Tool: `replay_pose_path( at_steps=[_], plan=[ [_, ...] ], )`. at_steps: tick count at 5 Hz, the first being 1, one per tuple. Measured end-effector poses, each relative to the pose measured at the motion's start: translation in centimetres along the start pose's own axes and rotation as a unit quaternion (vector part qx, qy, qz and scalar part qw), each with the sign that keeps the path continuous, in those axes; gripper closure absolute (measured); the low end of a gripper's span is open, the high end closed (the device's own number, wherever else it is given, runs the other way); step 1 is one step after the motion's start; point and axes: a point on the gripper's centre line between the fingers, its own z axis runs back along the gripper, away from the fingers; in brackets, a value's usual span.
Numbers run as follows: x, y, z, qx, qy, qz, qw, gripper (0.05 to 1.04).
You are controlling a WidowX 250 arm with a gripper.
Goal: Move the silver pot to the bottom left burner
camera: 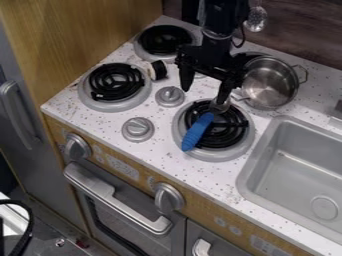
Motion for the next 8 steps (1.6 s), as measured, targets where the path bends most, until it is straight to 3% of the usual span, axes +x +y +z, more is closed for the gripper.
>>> replay_pose_path(
  at_steps=[1,3,5,7,8],
  plan=[
    [-0.5,-0.1,-1.4,0.002,0.020,-0.002,0.9998,0.087],
    [3.2,-5.1,-1.9,-0.020,-0.018,-0.079,0.9965,0.087],
    [6.2,-8.6,-2.3,-0.046,-0.057,-0.135,0.9881,0.087],
    [7.2,-10.7,-1.1,-0.063,-0.078,-0.162,0.9816,0.087],
    [7.0,-12.1,-2.3,-0.064,-0.071,-0.179,0.9792,0.087]
  ],
)
